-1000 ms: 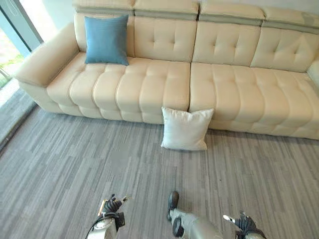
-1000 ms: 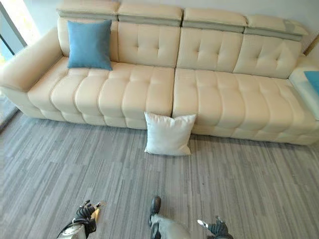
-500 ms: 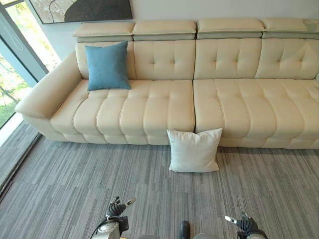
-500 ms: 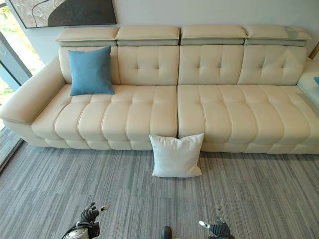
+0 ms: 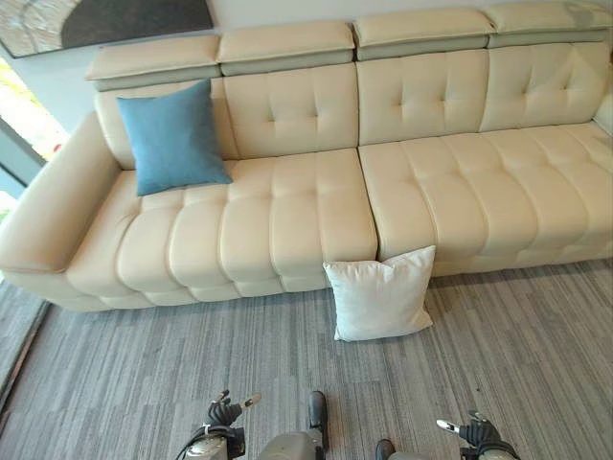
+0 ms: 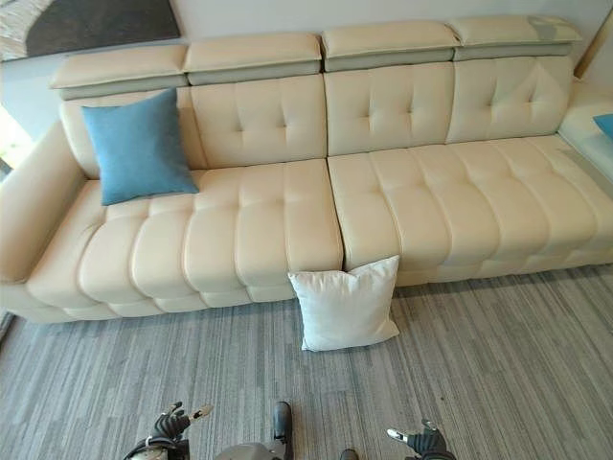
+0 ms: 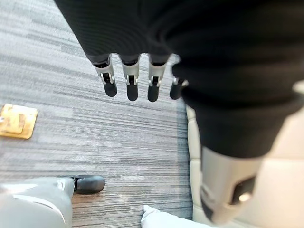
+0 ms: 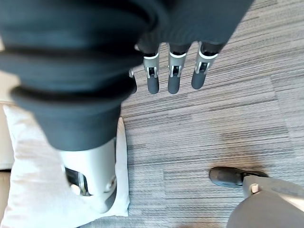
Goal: Pick up all the scattered cushions and arrange them neatly on the sofa.
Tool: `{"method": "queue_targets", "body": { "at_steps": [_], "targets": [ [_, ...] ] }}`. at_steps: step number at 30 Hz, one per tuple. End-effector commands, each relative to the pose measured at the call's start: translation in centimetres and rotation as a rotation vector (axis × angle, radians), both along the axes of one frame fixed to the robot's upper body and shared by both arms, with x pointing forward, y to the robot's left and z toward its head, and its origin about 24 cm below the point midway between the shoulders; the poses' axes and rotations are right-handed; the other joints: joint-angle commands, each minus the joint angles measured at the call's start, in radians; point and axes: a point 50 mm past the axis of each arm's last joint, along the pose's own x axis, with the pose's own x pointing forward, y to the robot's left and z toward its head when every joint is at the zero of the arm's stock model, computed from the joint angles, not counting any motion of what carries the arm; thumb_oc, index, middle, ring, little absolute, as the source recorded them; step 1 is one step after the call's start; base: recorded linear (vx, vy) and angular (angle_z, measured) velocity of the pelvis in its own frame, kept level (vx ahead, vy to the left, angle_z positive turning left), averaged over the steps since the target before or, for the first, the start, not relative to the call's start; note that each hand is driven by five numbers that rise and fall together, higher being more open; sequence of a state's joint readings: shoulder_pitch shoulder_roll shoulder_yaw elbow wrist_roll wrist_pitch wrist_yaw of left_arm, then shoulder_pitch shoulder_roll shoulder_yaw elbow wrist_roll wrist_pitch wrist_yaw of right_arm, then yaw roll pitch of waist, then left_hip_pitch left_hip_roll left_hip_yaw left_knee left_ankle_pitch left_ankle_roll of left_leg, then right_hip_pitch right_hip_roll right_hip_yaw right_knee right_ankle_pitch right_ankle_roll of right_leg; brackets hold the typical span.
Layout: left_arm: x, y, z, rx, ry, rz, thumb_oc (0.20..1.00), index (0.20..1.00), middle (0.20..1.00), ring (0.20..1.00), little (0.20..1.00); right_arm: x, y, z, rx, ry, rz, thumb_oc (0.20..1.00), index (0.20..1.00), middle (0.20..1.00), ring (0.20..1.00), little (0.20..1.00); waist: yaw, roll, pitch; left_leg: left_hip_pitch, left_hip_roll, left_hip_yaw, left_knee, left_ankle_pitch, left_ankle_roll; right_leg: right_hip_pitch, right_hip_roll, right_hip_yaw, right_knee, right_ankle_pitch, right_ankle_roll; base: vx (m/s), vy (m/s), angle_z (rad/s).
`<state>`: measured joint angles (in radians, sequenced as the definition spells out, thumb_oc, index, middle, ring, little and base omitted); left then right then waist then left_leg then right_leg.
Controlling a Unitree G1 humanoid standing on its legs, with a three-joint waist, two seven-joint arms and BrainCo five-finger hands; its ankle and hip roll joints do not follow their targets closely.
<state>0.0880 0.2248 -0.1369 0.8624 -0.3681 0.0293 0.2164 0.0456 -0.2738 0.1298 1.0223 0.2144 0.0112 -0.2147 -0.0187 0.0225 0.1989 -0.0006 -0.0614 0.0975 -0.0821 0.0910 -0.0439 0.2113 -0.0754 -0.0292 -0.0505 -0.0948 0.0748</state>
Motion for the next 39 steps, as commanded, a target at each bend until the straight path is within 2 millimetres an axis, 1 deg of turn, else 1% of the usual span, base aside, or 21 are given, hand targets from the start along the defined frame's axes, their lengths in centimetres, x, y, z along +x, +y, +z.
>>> {"method": "queue_targets", "body": {
  "at_steps": [1,4,5,6,7,10,11,12,13,14,15,16,18,19,25,29,30,33,34,38,39],
  "targets": [
    [0.4,0.1,0.1,0.026,-0.016,-0.015,1.0,1.0,1.0,1.0,1.0,1.4,-0.4,0.6,-0.043,-0.017,0.073,1.0,1.0,1.0,1.0,1.0,-0.006,-0.004,-0.054,-0.059,-0.02,-0.039,-0.005,0.0,0.02,0.034,0.122,-0.048,0.02,-0.081,-0.043,0.45,0.161,-0.29],
    [0.8,0.6,0.3,0.033,-0.029,-0.007,1.0,1.0,1.0,1.0,1.0,2.1,0.4,0.5,-0.025,-0.023,0.12,1.0,1.0,1.0,1.0,1.0,0.004,-0.026,-0.057,-0.001,-0.012,-0.012,-0.005,-0.05,0.055,-0.057,0.093,-0.059,0.287,-0.084,0.005,0.3,0.128,-0.33],
    [1.0,0.8,0.5,0.035,-0.035,-0.005,1.0,1.0,1.0,1.0,1.0,2.4,0.5,0.6,-0.024,-0.03,0.132,1.0,1.0,1.0,1.0,1.0,0.011,-0.033,-0.052,0.015,-0.014,-0.002,-0.005,-0.065,0.067,-0.108,0.075,-0.073,0.393,-0.056,0.027,0.16,0.148,-0.15],
    [1.3,1.1,0.6,0.041,-0.041,-0.011,1.0,1.0,1.0,1.0,1.0,2.9,0.6,0.8,-0.021,-0.043,0.147,1.0,1.0,1.0,1.0,1.0,0.01,-0.041,-0.03,0.046,-0.022,0.01,-0.005,-0.084,0.086,-0.198,0.036,-0.098,0.573,0.033,0.069,0.14,0.151,-0.11],
    [1.4,1.2,0.6,0.045,-0.035,-0.016,1.0,1.0,1.0,1.0,1.0,3.2,0.7,0.9,-0.022,-0.05,0.147,1.0,1.0,1.0,1.0,1.0,0.005,-0.043,-0.018,0.064,-0.025,0.014,-0.005,-0.094,0.094,-0.226,0.015,-0.109,0.634,0.069,0.079,0.14,0.139,-0.31],
    [1.4,1.3,0.5,0.046,-0.017,-0.026,1.0,1.0,1.0,1.0,1.0,3.1,0.9,0.8,-0.014,-0.049,0.144,1.0,1.0,1.0,1.0,1.0,-0.002,-0.042,-0.001,0.088,-0.021,0.013,-0.005,-0.111,0.101,-0.276,-0.015,-0.126,0.706,0.055,0.056,0.12,0.059,0.01],
    [1.4,1.6,0.4,0.051,-0.012,-0.03,1.0,1.0,1.0,1.0,1.0,2.8,1.0,0.6,-0.009,-0.041,0.134,1.0,1.0,1.0,1.0,1.0,0.002,-0.025,0.001,0.101,-0.003,0.021,-0.005,-0.126,0.096,-0.29,-0.053,-0.171,0.616,0.013,0.027,0.12,0.023,0.17],
    [1.4,1.6,0.4,0.051,-0.012,-0.03,1.0,1.0,1.0,1.0,1.0,2.8,1.0,0.6,-0.009,-0.041,0.134,1.0,1.0,1.0,1.0,1.0,0.001,-0.024,0.003,0.103,-0.001,0.02,-0.005,-0.126,0.095,-0.286,-0.051,-0.172,0.612,0.014,0.027,0.24,-0.007,0.09],
    [1.5,1.6,0.4,0.05,-0.01,-0.039,1.0,1.0,1.0,1.0,1.0,2.7,0.9,0.6,-0.005,-0.039,0.124,1.0,1.0,1.0,1.0,1.0,0.004,-0.007,0.005,0.113,0.022,0.024,-0.005,-0.14,0.088,-0.281,-0.064,-0.192,0.47,0.002,0.009,0.12,-0.032,0.08],
    [1.5,1.6,0.4,0.05,-0.01,-0.039,1.0,1.0,1.0,1.0,1.0,2.7,0.9,0.6,-0.005,-0.039,0.124,1.0,1.0,1.0,1.0,1.0,0.004,-0.007,0.005,0.113,0.022,0.024,-0.005,-0.14,0.088,-0.281,-0.064,-0.192,0.47,0.002,0.009,0.18,-0.059,0.02],
    [1.6,1.6,0.4,0.054,-0.009,-0.046,1.0,1.0,1.0,1.0,1.0,2.6,0.9,0.6,-0.002,-0.033,0.116,1.0,1.0,1.0,1.0,1.0,0.004,-0.001,0.006,0.12,0.029,0.027,-0.005,-0.147,0.084,-0.287,-0.061,-0.179,0.368,0.025,0.014,0.2,-0.115,-0.16],
    [1.5,1.6,0.4,0.059,0.0,-0.053,1.0,1.0,1.0,1.0,1.0,2.4,0.9,0.5,-0.001,-0.026,0.11,1.0,1.0,1.0,1.0,1.0,-0.001,-0.006,0.004,0.135,0.03,0.029,-0.005,-0.162,0.079,-0.283,-0.036,-0.105,0.166,0.092,0.038,0.2,-0.115,-0.27],
    [1.6,1.8,0.4,0.062,-0.004,-0.052,1.0,1.0,1.0,1.0,1.0,2.3,0.9,0.4,0.003,-0.025,0.104,1.0,1.0,1.0,1.0,1.0,-0.002,-0.009,0.005,0.142,0.03,0.032,-0.005,-0.164,0.074,-0.292,-0.03,-0.071,0.107,0.125,0.048,0.21,-0.155,-0.51],
    [1.8,2.0,0.6,0.071,-0.014,-0.051,1.0,1.0,1.0,1.0,1.0,2.0,0.9,0.3,0.005,-0.02,0.091,1.0,1.0,1.0,1.0,1.0,-0.007,-0.016,0.005,0.158,0.034,0.037,-0.005,-0.173,0.062,-0.307,-0.03,-0.05,-0.005,0.176,0.07,0.22,-0.177,-0.5],
    [2.4,1.8,0.8,0.076,-0.034,-0.089,1.0,1.0,1.0,1.0,1.0,1.3,0.6,0.2,0.006,0.0,0.089,1.0,1.0,1.0,1.0,1.0,-0.035,-0.012,-0.002,0.203,0.047,0.0,-0.005,-0.196,0.048,-0.318,-0.018,0.026,-0.004,0.191,0.073,0.24,-0.239,0.16],
    [1.7,1.3,0.3,0.053,-0.013,-0.062,1.0,1.0,1.0,1.0,1.0,1.9,0.0,0.5,-0.016,-0.009,0.107,1.0,1.0,1.0,1.0,1.0,-0.036,0.01,-0.035,0.223,0.094,-0.007,-0.005,-0.181,0.023,-0.282,0.007,-0.01,-0.014,0.161,0.048,0.34,-0.462,0.18],
    [1.8,0.9,0.3,0.032,-0.021,-0.042,1.0,1.0,1.0,1.0,1.0,2.7,-0.4,1.0,-0.022,-0.044,0.1,1.0,1.0,1.0,1.0,1.0,-0.042,0.018,-0.039,0.207,0.126,-0.013,0.047,-0.128,0.001,-0.256,0.025,-0.028,-0.003,0.122,0.021,0.19,-0.327,0.02],
    [2.1,0.5,0.3,0.024,-0.031,-0.053,1.0,1.0,1.0,1.0,1.0,3.0,-0.8,1.2,-0.037,-0.047,0.105,1.0,1.0,1.0,1.0,1.0,-0.043,0.013,-0.032,0.16,0.131,-0.026,0.154,-0.094,-0.013,-0.221,0.03,-0.044,-0.013,0.104,0.0,0.22,-0.449,0.15],
    [2.5,0.3,0.6,0.015,-0.054,-0.049,1.0,1.0,1.0,1.0,1.0,3.0,-1.3,1.4,-0.046,-0.055,0.092,1.0,1.0,1.0,1.0,1.0,-0.036,0.002,-0.022,0.107,0.127,-0.032,0.304,-0.052,-0.02,-0.179,0.037,-0.048,-0.021,0.084,-0.023,0.17,-0.349,0.07],
    [2.7,0.0,0.6,0.006,-0.057,-0.064,1.0,1.0,1.0,1.0,1.0,2.4,-2.0,1.3,-0.066,-0.031,0.076,1.0,1.0,1.0,1.0,1.0,-0.03,-0.019,0.007,0.008,0.129,0.014,0.482,-0.048,-0.004,-0.127,0.037,-0.068,-0.027,0.057,-0.053,0.15,-0.31,0.1],
    [2.8,0.0,0.7,0.008,-0.059,-0.07,1.0,1.0,1.0,1.0,1.0,2.3,-2.2,1.3,-0.07,-0.023,0.073,1.0,1.0,1.0,1.0,1.0,-0.022,-0.019,0.008,-0.015,0.097,0.005,0.462,-0.082,0.0,-0.122,0.037,-0.071,-0.028,0.051,-0.054,0.19,-0.161,0.06]
  ]
}}
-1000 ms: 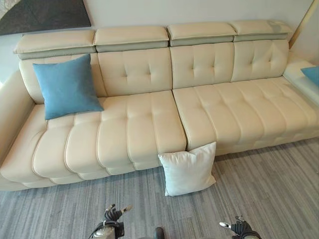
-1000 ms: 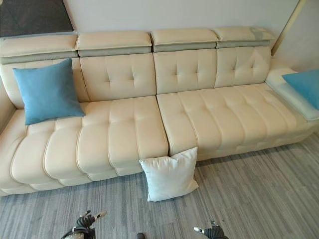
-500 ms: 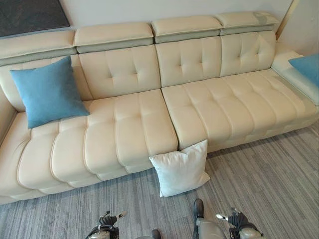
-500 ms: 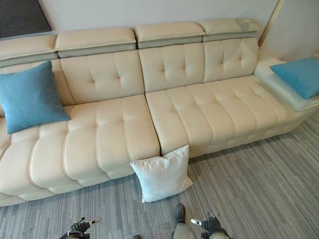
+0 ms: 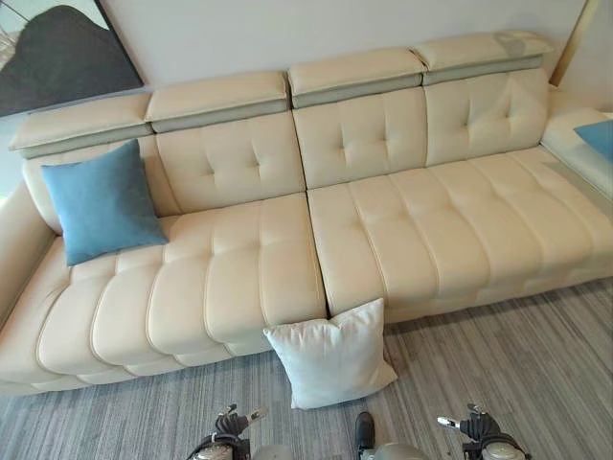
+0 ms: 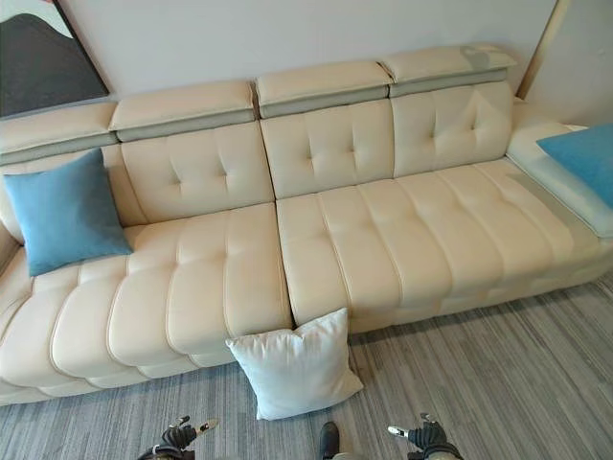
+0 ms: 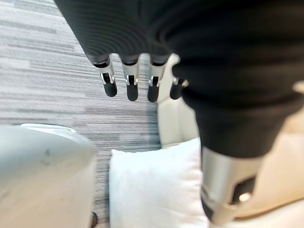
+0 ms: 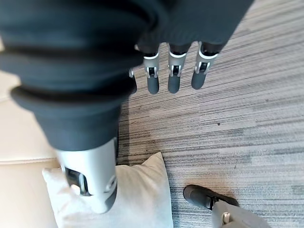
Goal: Pick up all the scattered cushions and arrange them neatly on the sofa.
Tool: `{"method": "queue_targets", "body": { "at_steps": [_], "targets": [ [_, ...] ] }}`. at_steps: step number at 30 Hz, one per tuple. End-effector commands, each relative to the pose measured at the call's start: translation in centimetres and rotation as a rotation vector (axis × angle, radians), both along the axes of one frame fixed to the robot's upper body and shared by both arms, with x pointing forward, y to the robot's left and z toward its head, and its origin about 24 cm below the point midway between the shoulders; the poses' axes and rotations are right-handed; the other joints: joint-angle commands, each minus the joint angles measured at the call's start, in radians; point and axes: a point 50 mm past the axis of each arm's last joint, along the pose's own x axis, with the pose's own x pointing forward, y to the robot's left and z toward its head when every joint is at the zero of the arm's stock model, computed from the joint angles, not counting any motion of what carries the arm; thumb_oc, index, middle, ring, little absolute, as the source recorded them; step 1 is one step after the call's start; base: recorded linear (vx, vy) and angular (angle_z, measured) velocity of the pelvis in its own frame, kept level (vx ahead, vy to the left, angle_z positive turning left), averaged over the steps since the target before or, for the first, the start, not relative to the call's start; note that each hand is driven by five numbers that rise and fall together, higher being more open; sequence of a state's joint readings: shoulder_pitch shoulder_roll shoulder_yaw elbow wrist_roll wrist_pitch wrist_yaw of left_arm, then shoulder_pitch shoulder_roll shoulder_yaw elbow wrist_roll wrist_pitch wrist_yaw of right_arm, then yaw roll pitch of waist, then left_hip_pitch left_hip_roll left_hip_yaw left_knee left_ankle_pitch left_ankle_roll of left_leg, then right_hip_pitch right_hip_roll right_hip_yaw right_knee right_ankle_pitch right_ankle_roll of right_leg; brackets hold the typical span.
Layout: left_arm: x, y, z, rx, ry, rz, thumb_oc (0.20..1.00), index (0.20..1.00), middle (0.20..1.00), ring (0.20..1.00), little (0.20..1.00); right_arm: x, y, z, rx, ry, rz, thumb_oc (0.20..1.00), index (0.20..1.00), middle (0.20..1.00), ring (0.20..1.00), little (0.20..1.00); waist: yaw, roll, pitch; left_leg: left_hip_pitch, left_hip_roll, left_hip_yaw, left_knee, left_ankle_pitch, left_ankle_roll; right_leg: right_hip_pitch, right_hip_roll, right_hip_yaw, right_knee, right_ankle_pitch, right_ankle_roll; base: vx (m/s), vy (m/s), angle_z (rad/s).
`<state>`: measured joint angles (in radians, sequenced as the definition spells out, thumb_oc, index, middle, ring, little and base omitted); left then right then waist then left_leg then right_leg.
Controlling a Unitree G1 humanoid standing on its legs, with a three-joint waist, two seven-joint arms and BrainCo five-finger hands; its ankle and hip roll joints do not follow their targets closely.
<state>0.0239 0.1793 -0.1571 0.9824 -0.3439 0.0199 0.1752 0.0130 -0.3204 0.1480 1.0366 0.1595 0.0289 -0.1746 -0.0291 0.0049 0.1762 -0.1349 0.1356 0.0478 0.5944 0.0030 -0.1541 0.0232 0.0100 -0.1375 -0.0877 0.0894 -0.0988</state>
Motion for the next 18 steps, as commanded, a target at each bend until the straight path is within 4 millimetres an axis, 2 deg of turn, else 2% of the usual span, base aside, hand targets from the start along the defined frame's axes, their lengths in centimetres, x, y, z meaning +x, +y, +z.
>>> {"method": "queue_targets", "body": {
  "at_steps": [1,2,3,4,5,8,9,13,16,18],
  "targets": [
    [1.9,1.7,1.3,0.05,-0.083,-0.019,1.0,1.0,1.0,1.0,1.0,1.3,-1.0,0.7,-0.033,-0.036,-0.014,1.0,1.0,1.0,1.0,1.0,-0.012,-0.001,0.027,0.097,-0.142,0.053,-0.29,-0.047,0.126,0.081,-0.05,0.031,0.004,-0.136,0.128,0.22,-0.112,-0.05],
    [1.6,1.8,1.1,0.053,-0.068,-0.018,1.0,1.0,1.0,1.0,1.0,1.2,-0.9,0.7,-0.03,-0.032,-0.016,1.0,1.0,1.0,1.0,1.0,-0.013,-0.001,0.022,0.111,-0.15,0.058,-0.346,-0.066,0.135,0.087,-0.05,0.029,0.003,-0.139,0.133,0.23,-0.059,-0.05],
    [1.3,1.8,1.0,0.057,-0.053,-0.022,1.0,1.0,1.0,1.0,1.0,1.1,-0.8,0.6,-0.029,-0.034,-0.015,1.0,1.0,1.0,1.0,1.0,-0.016,0.009,0.016,0.112,-0.157,0.067,-0.468,-0.039,0.134,0.088,-0.041,0.017,0.001,-0.139,0.139,0.25,-0.025,0.04],
    [0.9,1.7,0.8,0.057,-0.033,-0.037,1.0,1.0,1.0,1.0,1.0,1.2,-0.6,0.6,-0.029,-0.038,-0.006,1.0,1.0,1.0,1.0,1.0,-0.018,0.019,0.015,0.124,-0.168,0.069,-0.58,0.018,0.126,0.105,-0.028,0.001,0.003,-0.149,0.139,0.22,-0.007,0.24],
    [0.8,1.7,0.7,0.064,-0.025,-0.048,1.0,1.0,1.0,1.0,1.0,1.1,-0.5,0.6,-0.029,-0.04,0.001,1.0,1.0,1.0,1.0,1.0,-0.025,0.024,0.015,0.115,-0.164,0.095,-0.621,0.061,0.116,0.108,-0.02,-0.012,0.004,-0.154,0.137,0.23,0.021,0.3],
    [0.9,1.9,0.8,0.067,-0.03,-0.044,1.0,1.0,1.0,1.0,1.0,1.4,-0.1,0.6,-0.03,-0.043,0.025,1.0,1.0,1.0,1.0,1.0,-0.023,0.027,0.01,0.146,-0.163,0.092,-0.65,0.064,0.118,0.123,-0.013,-0.018,0.01,-0.173,0.135,0.15,0.058,0.18],
    [0.5,1.9,0.7,0.065,-0.022,-0.042,1.0,1.0,1.0,1.0,1.0,1.2,0.3,0.4,-0.019,-0.037,0.033,1.0,1.0,1.0,1.0,1.0,-0.026,0.029,-0.008,0.177,-0.165,0.094,-0.682,0.043,0.124,0.132,-0.013,-0.023,0.009,-0.182,0.141,0.24,0.141,0.24],
    [0.7,2.0,0.7,0.069,-0.024,-0.043,1.0,1.0,1.0,1.0,1.0,0.7,1.1,-0.1,0.002,-0.012,0.037,1.0,1.0,1.0,1.0,1.0,-0.025,0.02,-0.034,0.212,-0.17,0.092,-0.682,0.003,0.139,0.143,-0.03,-0.046,0.041,-0.204,0.156,0.19,0.159,0.1],
    [1.0,2.3,0.9,0.079,-0.03,-0.045,1.0,1.0,1.0,1.0,1.0,0.5,1.8,-0.4,0.011,0.008,0.058,1.0,1.0,1.0,1.0,1.0,-0.016,0.01,-0.025,0.234,-0.171,0.084,-0.682,-0.018,0.157,0.108,-0.043,-0.051,0.173,-0.221,0.172,0.1,0.157,0.13],
    [1.1,2.6,1.0,0.089,-0.031,-0.042,1.0,1.0,1.0,1.0,1.0,0.7,2.2,-0.5,0.024,0.005,0.069,1.0,1.0,1.0,1.0,1.0,-0.01,0.001,-0.01,0.243,-0.171,0.085,-0.682,-0.034,0.174,0.024,-0.059,-0.048,0.344,-0.211,0.201,0.01,0.168,-0.08]
  ]
}}
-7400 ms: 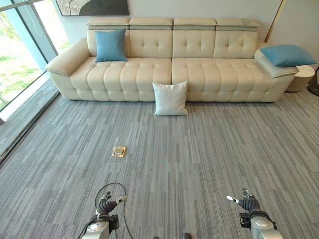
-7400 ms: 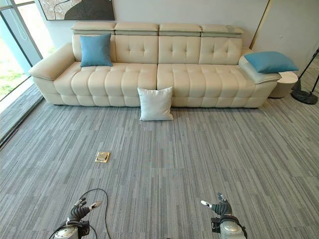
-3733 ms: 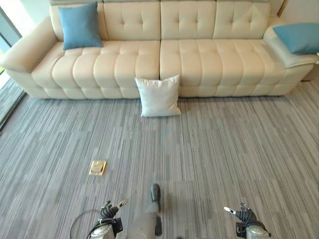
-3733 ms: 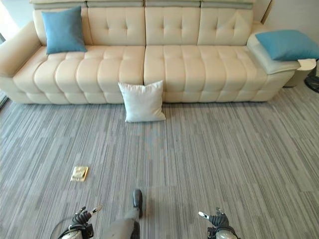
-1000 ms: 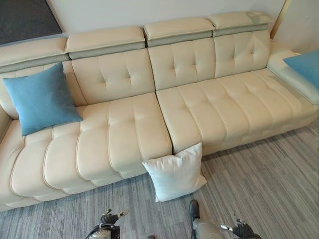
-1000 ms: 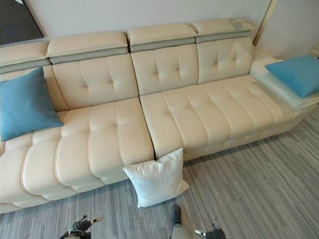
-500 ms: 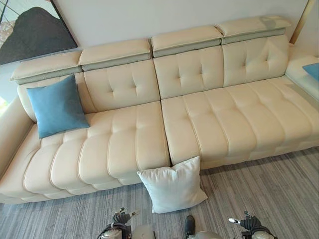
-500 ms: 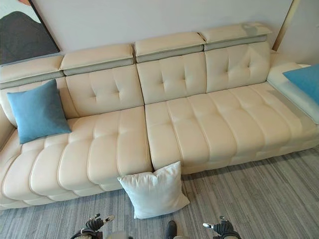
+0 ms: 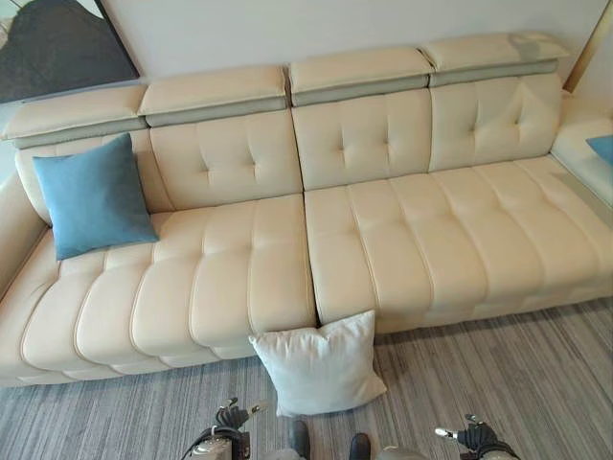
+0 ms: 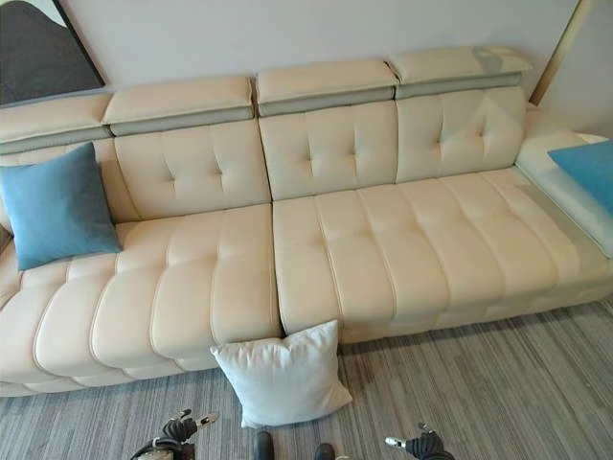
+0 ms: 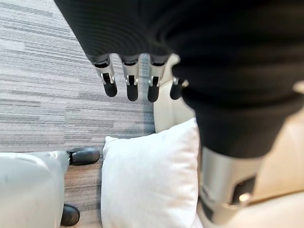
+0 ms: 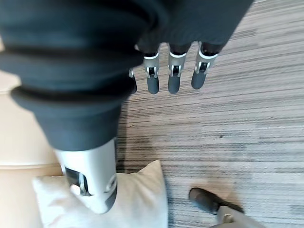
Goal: Pick up all the scattered cushions and arrange them neatly on the sofa.
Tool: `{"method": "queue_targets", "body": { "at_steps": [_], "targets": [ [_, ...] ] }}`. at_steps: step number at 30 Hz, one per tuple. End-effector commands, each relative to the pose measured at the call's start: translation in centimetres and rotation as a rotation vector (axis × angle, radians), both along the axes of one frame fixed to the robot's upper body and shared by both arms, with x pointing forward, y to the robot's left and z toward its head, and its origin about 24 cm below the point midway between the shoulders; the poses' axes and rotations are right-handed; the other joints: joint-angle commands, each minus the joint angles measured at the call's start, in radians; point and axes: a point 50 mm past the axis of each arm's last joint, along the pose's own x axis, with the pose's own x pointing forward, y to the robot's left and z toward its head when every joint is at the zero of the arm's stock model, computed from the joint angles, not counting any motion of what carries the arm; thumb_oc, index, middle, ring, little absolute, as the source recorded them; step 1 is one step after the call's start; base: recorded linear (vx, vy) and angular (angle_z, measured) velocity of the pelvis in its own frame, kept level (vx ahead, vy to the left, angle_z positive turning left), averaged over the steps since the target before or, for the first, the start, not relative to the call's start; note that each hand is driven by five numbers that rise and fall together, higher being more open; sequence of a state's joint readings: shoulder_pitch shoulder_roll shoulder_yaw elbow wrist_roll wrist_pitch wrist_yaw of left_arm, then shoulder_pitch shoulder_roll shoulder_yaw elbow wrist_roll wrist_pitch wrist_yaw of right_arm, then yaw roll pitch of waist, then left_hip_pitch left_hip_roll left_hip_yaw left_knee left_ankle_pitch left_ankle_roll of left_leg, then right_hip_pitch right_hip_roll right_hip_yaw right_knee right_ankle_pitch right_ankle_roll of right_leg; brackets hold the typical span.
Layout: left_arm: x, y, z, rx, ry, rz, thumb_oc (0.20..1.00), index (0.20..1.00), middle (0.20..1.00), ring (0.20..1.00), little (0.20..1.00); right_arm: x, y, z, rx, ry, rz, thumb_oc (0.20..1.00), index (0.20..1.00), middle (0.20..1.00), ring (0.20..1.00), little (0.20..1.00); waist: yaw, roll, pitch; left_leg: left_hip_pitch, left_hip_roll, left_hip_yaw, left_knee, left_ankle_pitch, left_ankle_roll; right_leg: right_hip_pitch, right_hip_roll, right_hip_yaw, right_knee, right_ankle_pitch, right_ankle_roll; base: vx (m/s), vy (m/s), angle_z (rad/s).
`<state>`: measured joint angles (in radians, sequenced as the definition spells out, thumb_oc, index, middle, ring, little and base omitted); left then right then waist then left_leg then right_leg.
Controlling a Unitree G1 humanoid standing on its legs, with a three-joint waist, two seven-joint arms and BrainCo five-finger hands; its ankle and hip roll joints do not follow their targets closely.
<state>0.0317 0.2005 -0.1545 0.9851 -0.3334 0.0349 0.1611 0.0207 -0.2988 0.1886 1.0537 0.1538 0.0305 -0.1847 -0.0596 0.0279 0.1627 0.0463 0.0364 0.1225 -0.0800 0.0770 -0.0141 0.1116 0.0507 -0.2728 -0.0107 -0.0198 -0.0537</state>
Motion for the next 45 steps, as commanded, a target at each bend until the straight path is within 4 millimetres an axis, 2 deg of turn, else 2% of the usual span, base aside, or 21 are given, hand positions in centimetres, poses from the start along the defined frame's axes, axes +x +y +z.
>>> {"method": "queue_targets", "body": {
  "at_steps": [1,3,5,7,9,11,12,16,19,20,24,28,30,34,38,39,40,41,43,44,45],
  "targets": [
    [1.5,2.1,1.1,0.08,-0.051,-0.024,1.0,1.0,1.0,1.0,1.0,1.8,1.2,0.3,0.018,-0.043,0.044,1.0,1.0,1.0,1.0,1.0,0.022,-0.027,0.018,0.069,-0.077,0.012,-0.007,-0.113,0.046,-0.114,-0.118,0.09,0.36,-0.061,0.181,-0.01,0.17,-0.07],
    [1.5,2.4,1.1,0.09,-0.048,-0.023,1.0,1.0,1.0,1.0,1.0,2.1,1.4,0.3,0.025,-0.053,0.05,1.0,1.0,1.0,1.0,1.0,0.015,-0.031,0.043,0.074,-0.079,0.001,-0.007,-0.113,0.055,-0.186,-0.127,0.122,0.48,-0.032,0.195,0.0,0.129,-0.05],
    [1.3,2.7,1.0,0.095,-0.037,-0.023,1.0,1.0,1.0,1.0,1.0,2.0,1.6,0.3,0.03,-0.053,0.05,1.0,1.0,1.0,1.0,1.0,0.017,-0.029,0.044,0.074,-0.076,-0.011,-0.007,-0.117,0.052,-0.212,-0.12,0.148,0.455,-0.056,0.177,0.05,0.049,0.17],
    [1.3,3.0,1.1,0.105,-0.036,-0.021,1.0,1.0,1.0,1.0,1.0,1.9,1.6,0.2,0.03,-0.048,0.044,1.0,1.0,1.0,1.0,1.0,0.022,-0.028,0.037,0.066,-0.069,-0.022,-0.007,-0.116,0.04,-0.187,-0.109,0.159,0.281,-0.065,0.16,0.07,-0.028,0.48],
    [0.4,3.9,0.7,0.139,0.025,0.006,1.0,1.0,1.0,1.0,1.0,1.3,1.0,0.1,-0.005,-0.021,0.023,1.0,1.0,1.0,1.0,1.0,0.028,-0.039,0.042,0.066,-0.065,-0.022,-0.007,-0.121,0.032,-0.155,-0.103,0.176,0.056,-0.012,0.159,0.09,-0.089,0.24],
    [0.4,4.1,0.8,0.135,0.014,0.025,1.0,1.0,1.0,1.0,1.0,0.8,1.1,-0.2,0.001,-0.004,0.025,1.0,1.0,1.0,1.0,1.0,0.034,-0.042,0.031,0.065,-0.066,-0.031,-0.007,-0.118,0.029,-0.117,-0.114,0.156,0.022,-0.017,0.162,0.16,-0.125,0.39],
    [-0.5,3.9,0.4,0.112,0.037,0.056,1.0,1.0,1.0,1.0,1.0,1.9,0.8,0.4,-0.028,-0.037,0.057,1.0,1.0,1.0,1.0,1.0,0.042,-0.054,0.0,0.056,-0.061,-0.021,-0.007,-0.115,0.013,-0.058,-0.103,0.126,-0.077,0.006,0.158,0.19,-0.17,0.4],
    [-1.3,4.5,0.1,0.136,0.083,0.084,1.0,1.0,1.0,1.0,1.0,2.8,-0.5,1.1,-0.065,-0.084,0.001,1.0,1.0,1.0,1.0,1.0,0.035,-0.052,0.006,0.055,-0.051,-0.024,-0.007,-0.117,0.0,-0.044,-0.101,0.115,-0.077,-0.009,0.148,0.12,-0.136,0.07],
    [-0.9,5.1,0.4,0.16,0.075,0.097,1.0,1.0,1.0,1.0,1.0,3.6,-1.1,1.6,-0.079,-0.114,-0.019,1.0,1.0,1.0,1.0,1.0,0.035,-0.048,0.014,0.046,-0.046,-0.026,-0.007,-0.116,-0.004,-0.05,-0.1,0.106,-0.077,-0.012,0.147,0.02,-0.048,0.04],
    [-0.4,5.4,0.6,0.171,0.061,0.103,1.0,1.0,1.0,1.0,1.0,3.9,-1.5,1.9,-0.098,-0.114,-0.011,1.0,1.0,1.0,1.0,1.0,0.037,-0.045,0.02,0.039,-0.043,-0.026,-0.007,-0.114,-0.005,-0.055,-0.1,0.101,-0.077,-0.012,0.147,-0.01,-0.045,-0.02],
    [4.1,7.6,3.2,0.239,-0.073,0.089,1.0,1.0,1.0,1.0,1.0,7.0,-5.0,4.5,-0.203,-0.176,-0.021,1.0,1.0,1.0,1.0,1.0,0.038,-0.035,0.074,-0.01,-0.039,-0.049,-0.007,-0.095,-0.012,-0.089,-0.099,0.079,-0.077,-0.008,0.143,-0.07,-0.026,0.05],
    [8.7,8.7,6.2,0.275,-0.233,0.142,1.0,1.0,1.0,1.0,1.0,10.7,-5.7,6.9,-0.214,-0.286,-0.063,1.0,1.0,1.0,1.0,1.0,0.043,-0.017,0.165,-0.12,-0.041,-0.055,-0.003,-0.047,0.002,-0.25,-0.108,0.082,0.029,-0.004,0.132,-0.23,0.043,0.16],
    [10.3,9.2,7.5,0.294,-0.294,0.165,1.0,1.0,1.0,1.0,1.0,12.1,-5.9,8.0,-0.218,-0.332,-0.087,1.0,1.0,1.0,1.0,1.0,0.046,-0.022,0.196,-0.254,-0.052,-0.06,0.117,-0.071,0.011,-0.359,-0.124,0.084,0.113,-0.012,0.123,-0.22,0.014,0.01],
    [10.9,9.6,8.1,0.306,-0.302,0.181,1.0,1.0,1.0,1.0,1.0,12.3,-6.7,8.4,-0.218,-0.348,-0.162,1.0,1.0,1.0,1.0,1.0,0.043,-0.018,0.19,-0.401,-0.063,-0.071,0.2,-0.087,0.016,-0.486,-0.139,0.082,0.182,-0.03,0.118,-0.04,0.019,0.12],
    [11.9,9.6,8.6,0.302,-0.312,0.197,1.0,1.0,1.0,1.0,1.0,14.1,-7.0,10.1,-0.202,-0.441,-0.25,1.0,1.0,1.0,1.0,1.0,0.039,-0.007,0.23,-0.55,-0.065,-0.066,0.288,-0.103,0.018,-0.644,-0.153,0.098,0.282,-0.053,0.11,-0.03,0.045,0.06],
    [12.9,9.5,9.4,0.304,-0.342,0.207,1.0,1.0,1.0,1.0,1.0,15.7,-6.9,11.7,-0.19,-0.525,-0.277,1.0,1.0,1.0,1.0,1.0,0.035,-0.005,0.257,-0.627,-0.064,-0.061,0.345,-0.119,0.02,-0.717,-0.158,0.111,0.33,-0.066,0.104,-0.04,0.048,0.04],
    [13.0,9.5,9.4,0.304,-0.342,0.207,1.0,1.0,1.0,1.0,1.0,15.7,-6.9,11.7,-0.19,-0.525,-0.277,1.0,1.0,1.0,1.0,1.0,0.035,-0.005,0.252,-0.635,-0.065,-0.061,0.347,-0.118,0.02,-0.724,-0.158,0.111,0.331,-0.065,0.104,-0.03,0.051,0.04],
    [14.5,9.4,10.8,0.305,-0.397,0.222,1.0,1.0,1.0,1.0,1.0,17.6,-6.5,13.5,-0.181,-0.615,-0.283,1.0,1.0,1.0,1.0,1.0,0.03,0.0,0.274,-0.719,-0.065,-0.059,0.403,-0.132,0.022,-0.809,-0.164,0.119,0.388,-0.077,0.102,0.0,0.03,0.05],
    [16.6,9.4,13.0,0.319,-0.483,0.233,1.0,1.0,1.0,1.0,1.0,19.5,-6.2,15.9,-0.181,-0.721,-0.286,1.0,1.0,1.0,1.0,1.0,0.028,0.006,0.302,-0.794,-0.065,-0.057,0.459,-0.148,0.023,-0.887,-0.172,0.127,0.449,-0.094,0.098,0.01,0.02,0.12],
    [16.6,9.4,13.0,0.319,-0.484,0.233,1.0,1.0,1.0,1.0,1.0,19.5,-6.2,15.9,-0.181,-0.721,-0.286,1.0,1.0,1.0,1.0,1.0,0.027,0.006,0.293,-0.808,-0.066,-0.057,0.462,-0.146,0.024,-0.901,-0.173,0.127,0.452,-0.092,0.098,0.02,0.014,0.14],
    [18.6,9.3,15.4,0.329,-0.576,0.249,1.0,1.0,1.0,1.0,1.0,21.3,-5.5,18.4,-0.172,-0.831,-0.283,1.0,1.0,1.0,1.0,1.0,0.023,0.006,0.315,-0.87,-0.063,-0.054,0.517,-0.167,0.023,-0.963,-0.179,0.138,0.514,-0.115,0.094,0.02,0.015,0.11]
  ]
}}
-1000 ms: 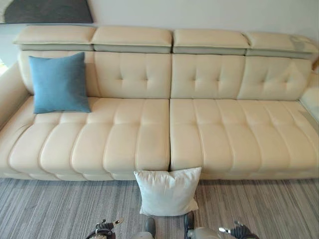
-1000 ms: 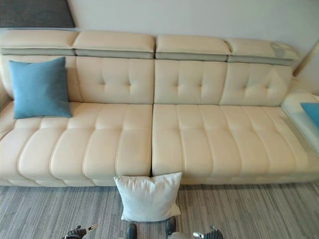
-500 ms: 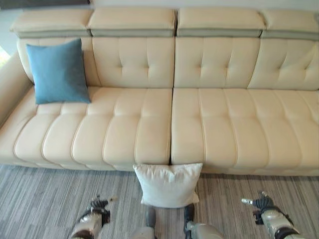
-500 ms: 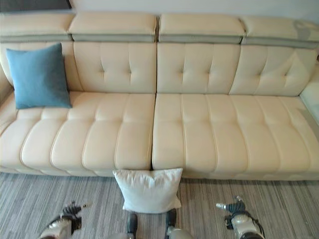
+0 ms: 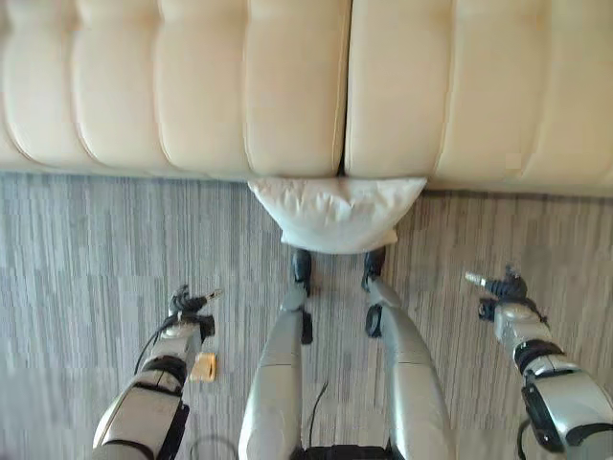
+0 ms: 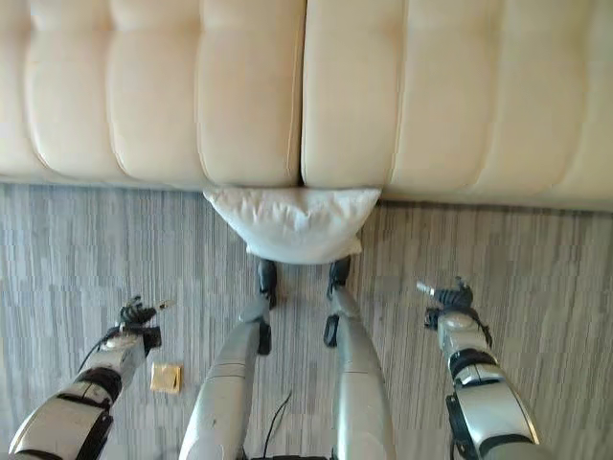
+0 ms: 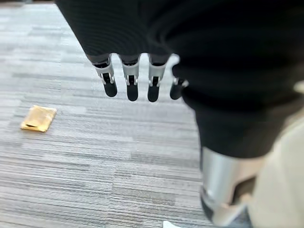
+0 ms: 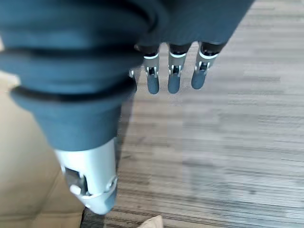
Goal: Pick up all the scattered cushions and arrange them neatly on the sofa.
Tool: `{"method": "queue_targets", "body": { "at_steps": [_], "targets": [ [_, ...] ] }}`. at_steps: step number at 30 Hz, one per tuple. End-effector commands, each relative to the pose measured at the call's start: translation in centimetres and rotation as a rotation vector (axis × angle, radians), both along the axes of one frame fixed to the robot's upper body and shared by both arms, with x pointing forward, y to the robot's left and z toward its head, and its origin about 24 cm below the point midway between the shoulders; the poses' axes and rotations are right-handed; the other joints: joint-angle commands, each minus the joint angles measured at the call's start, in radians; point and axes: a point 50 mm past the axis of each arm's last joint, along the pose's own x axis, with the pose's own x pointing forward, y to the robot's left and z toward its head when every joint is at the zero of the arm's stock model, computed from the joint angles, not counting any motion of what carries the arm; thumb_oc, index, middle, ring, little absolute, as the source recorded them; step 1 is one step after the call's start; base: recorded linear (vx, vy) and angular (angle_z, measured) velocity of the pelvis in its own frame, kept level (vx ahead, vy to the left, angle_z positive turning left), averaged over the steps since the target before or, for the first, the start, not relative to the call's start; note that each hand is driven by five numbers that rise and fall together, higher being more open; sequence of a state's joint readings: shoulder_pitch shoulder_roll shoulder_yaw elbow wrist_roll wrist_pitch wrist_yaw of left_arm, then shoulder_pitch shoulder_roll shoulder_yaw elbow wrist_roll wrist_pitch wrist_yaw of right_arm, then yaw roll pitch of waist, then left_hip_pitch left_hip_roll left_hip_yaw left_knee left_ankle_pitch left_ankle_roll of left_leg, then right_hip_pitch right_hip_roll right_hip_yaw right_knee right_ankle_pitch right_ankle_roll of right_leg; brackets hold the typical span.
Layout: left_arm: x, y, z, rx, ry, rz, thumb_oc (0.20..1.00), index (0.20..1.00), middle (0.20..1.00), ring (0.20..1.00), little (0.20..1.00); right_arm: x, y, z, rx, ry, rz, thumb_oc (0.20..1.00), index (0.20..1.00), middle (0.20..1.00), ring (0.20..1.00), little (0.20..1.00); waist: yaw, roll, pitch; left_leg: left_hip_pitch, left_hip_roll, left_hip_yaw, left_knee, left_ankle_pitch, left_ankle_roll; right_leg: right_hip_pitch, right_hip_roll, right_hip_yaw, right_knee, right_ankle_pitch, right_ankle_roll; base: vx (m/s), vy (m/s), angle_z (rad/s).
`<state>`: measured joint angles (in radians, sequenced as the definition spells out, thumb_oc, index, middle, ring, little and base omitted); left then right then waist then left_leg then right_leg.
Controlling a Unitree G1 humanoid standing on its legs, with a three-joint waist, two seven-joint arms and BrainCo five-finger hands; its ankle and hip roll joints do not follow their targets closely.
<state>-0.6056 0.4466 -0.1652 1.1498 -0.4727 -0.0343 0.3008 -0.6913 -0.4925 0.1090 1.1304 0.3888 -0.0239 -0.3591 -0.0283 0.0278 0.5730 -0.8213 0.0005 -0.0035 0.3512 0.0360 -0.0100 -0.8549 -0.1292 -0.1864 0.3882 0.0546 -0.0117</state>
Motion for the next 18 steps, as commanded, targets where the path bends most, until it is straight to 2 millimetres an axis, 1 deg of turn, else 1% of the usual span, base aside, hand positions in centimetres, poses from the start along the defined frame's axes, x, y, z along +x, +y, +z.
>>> {"method": "queue_targets", "body": {
  "at_steps": [1,2,3,4,5,6,7,8,9,10,11,12,13,14,15,16,17,18],
  "targets": [
    [-0.9,2.2,0.5,0.027,-0.037,0.119,1.0,1.0,1.0,1.0,1.0,-1.0,-0.9,-0.2,-0.039,-0.052,-0.053,1.0,1.0,1.0,1.0,1.0,-0.008,0.006,-0.1,-0.012,-0.028,0.072,0.09,-0.125,0.02,-0.007,0.0,0.052,0.12,-0.189,0.051,0.05,0.004,0.13],
    [1.1,1.9,3.3,0.055,-0.138,0.118,1.0,1.0,1.0,1.0,1.0,0.5,-0.2,2.2,-0.059,-0.145,-0.043,1.0,1.0,1.0,1.0,1.0,-0.01,0.005,-0.079,-0.076,-0.025,0.075,0.171,-0.155,0.018,-0.073,-0.006,0.063,0.202,-0.218,0.047,0.03,-0.007,0.08],
    [1.1,1.9,3.4,0.056,-0.139,0.118,1.0,1.0,1.0,1.0,1.0,0.5,-0.1,2.2,-0.059,-0.146,-0.043,1.0,1.0,1.0,1.0,1.0,-0.011,0.005,-0.084,-0.087,-0.025,0.075,0.175,-0.153,0.019,-0.084,-0.007,0.064,0.207,-0.217,0.047,0.05,-0.004,0.06],
    [2.3,1.6,5.2,0.087,-0.191,0.106,1.0,1.0,1.0,1.0,1.0,1.5,0.3,4.0,-0.078,-0.205,-0.035,1.0,1.0,1.0,1.0,1.0,-0.013,0.004,-0.076,-0.127,-0.025,0.076,0.223,-0.171,0.021,-0.126,-0.01,0.073,0.254,-0.232,0.045,0.05,0.008,0.02],
    [3.7,1.0,7.4,0.117,-0.252,0.088,1.0,1.0,1.0,1.0,1.0,2.9,1.7,6.3,-0.1,-0.283,0.006,1.0,1.0,1.0,1.0,1.0,-0.016,0.0,-0.06,-0.184,-0.024,0.075,0.312,-0.204,0.023,-0.186,-0.013,0.083,0.337,-0.258,0.038,0.05,0.008,0.02],
    [3.7,1.0,7.5,0.117,-0.254,0.089,1.0,1.0,1.0,1.0,1.0,2.9,1.8,6.3,-0.1,-0.284,0.006,1.0,1.0,1.0,1.0,1.0,-0.017,0.0,-0.065,-0.197,-0.025,0.076,0.317,-0.202,0.024,-0.199,-0.014,0.084,0.343,-0.258,0.038,0.07,0.008,0.01],
    [5.4,-0.3,10.3,0.175,-0.319,0.036,1.0,1.0,1.0,1.0,1.0,4.3,3.5,9.1,-0.136,-0.362,0.064,1.0,1.0,1.0,1.0,1.0,-0.021,-0.002,-0.053,-0.258,-0.026,0.079,0.403,-0.229,0.027,-0.26,-0.013,0.095,0.416,-0.281,0.031,0.03,0.007,0.0],
    [5.5,-0.3,10.4,0.175,-0.321,0.037,1.0,1.0,1.0,1.0,1.0,4.3,3.5,9.2,-0.136,-0.365,0.063,1.0,1.0,1.0,1.0,1.0,-0.022,-0.003,-0.055,-0.269,-0.026,0.079,0.41,-0.23,0.028,-0.271,-0.014,0.096,0.423,-0.282,0.031,0.06,-0.002,-0.01],
    [7.0,-2.4,12.5,0.185,-0.373,-0.018,1.0,1.0,1.0,1.0,1.0,5.5,5.5,11.2,-0.161,-0.409,0.127,1.0,1.0,1.0,1.0,1.0,-0.024,-0.008,-0.053,-0.325,-0.028,0.079,0.458,-0.245,0.031,-0.328,-0.014,0.101,0.472,-0.296,0.026,0.04,-0.016,-0.01],
    [7.8,-3.9,13.9,0.198,-0.406,-0.062,1.0,1.0,1.0,1.0,1.0,6.2,6.8,12.3,-0.175,-0.427,0.168,1.0,1.0,1.0,1.0,1.0,-0.023,-0.009,-0.053,-0.351,-0.03,0.078,0.481,-0.254,0.033,-0.353,-0.014,0.105,0.494,-0.305,0.023,0.06,-0.023,0.0],
    [8.3,-4.7,14.7,0.209,-0.421,-0.092,1.0,1.0,1.0,1.0,1.0,6.5,7.6,12.9,-0.185,-0.431,0.192,1.0,1.0,1.0,1.0,1.0,-0.024,-0.011,-0.053,-0.373,-0.031,0.079,0.502,-0.259,0.033,-0.376,-0.015,0.106,0.518,-0.314,0.019,0.05,-0.026,0.0],
    [9.0,-6.5,15.9,0.211,-0.454,-0.142,1.0,1.0,1.0,1.0,1.0,7.0,8.8,13.8,-0.183,-0.446,0.226,1.0,1.0,1.0,1.0,1.0,-0.027,-0.014,-0.053,-0.402,-0.035,0.08,0.528,-0.265,0.035,-0.408,-0.017,0.11,0.543,-0.321,0.017,0.0,0.0,0.0],
    [9.0,-6.5,16.1,0.211,-0.458,-0.142,1.0,1.0,1.0,1.0,1.0,7.1,8.8,13.9,-0.183,-0.45,0.226,1.0,1.0,1.0,1.0,1.0,-0.028,-0.014,-0.053,-0.413,-0.036,0.08,0.535,-0.265,0.036,-0.418,-0.018,0.111,0.551,-0.321,0.016,0.0,0.0,0.0],
    [9.4,-7.8,16.7,0.208,-0.476,-0.177,1.0,1.0,1.0,1.0,1.0,7.4,9.8,14.4,-0.17,-0.462,0.249,1.0,1.0,1.0,1.0,1.0,-0.03,-0.016,-0.053,-0.432,-0.039,0.08,0.552,-0.268,0.036,-0.437,-0.019,0.113,0.567,-0.327,0.013,0.04,-0.014,-0.01],
    [9.9,-10.8,17.8,0.197,-0.516,-0.265,1.0,1.0,1.0,1.0,1.0,7.8,11.9,15.3,-0.104,-0.496,0.297,1.0,1.0,1.0,1.0,1.0,-0.032,-0.018,-0.053,-0.458,-0.042,0.081,0.578,-0.276,0.038,-0.463,-0.018,0.115,0.587,-0.333,0.009,0.04,-0.014,-0.01],
    [9.9,-10.8,17.9,0.197,-0.519,-0.264,1.0,1.0,1.0,1.0,1.0,7.8,11.9,15.4,-0.104,-0.499,0.297,1.0,1.0,1.0,1.0,1.0,-0.033,-0.018,-0.053,-0.466,-0.043,0.081,0.583,-0.275,0.039,-0.471,-0.019,0.116,0.593,-0.333,0.009,0.05,-0.002,-0.03],
    [10.1,-14.0,18.9,0.139,-0.57,-0.349,1.0,1.0,1.0,1.0,1.0,8.0,14.1,16.2,-0.025,-0.545,0.356,1.0,1.0,1.0,1.0,1.0,-0.032,-0.018,-0.053,-0.482,-0.049,0.081,0.593,-0.28,0.041,-0.487,-0.014,0.12,0.601,-0.334,0.009,0.02,0.005,-0.05],
    [10.2,-14.0,19.0,0.14,-0.572,-0.349,1.0,1.0,1.0,1.0,1.0,8.0,14.1,16.3,-0.025,-0.548,0.356,1.0,1.0,1.0,1.0,1.0,-0.032,-0.018,-0.053,-0.49,-0.05,0.082,0.598,-0.278,0.042,-0.495,-0.016,0.121,0.606,-0.333,0.009,0.03,-0.004,-0.06]
  ]
}}
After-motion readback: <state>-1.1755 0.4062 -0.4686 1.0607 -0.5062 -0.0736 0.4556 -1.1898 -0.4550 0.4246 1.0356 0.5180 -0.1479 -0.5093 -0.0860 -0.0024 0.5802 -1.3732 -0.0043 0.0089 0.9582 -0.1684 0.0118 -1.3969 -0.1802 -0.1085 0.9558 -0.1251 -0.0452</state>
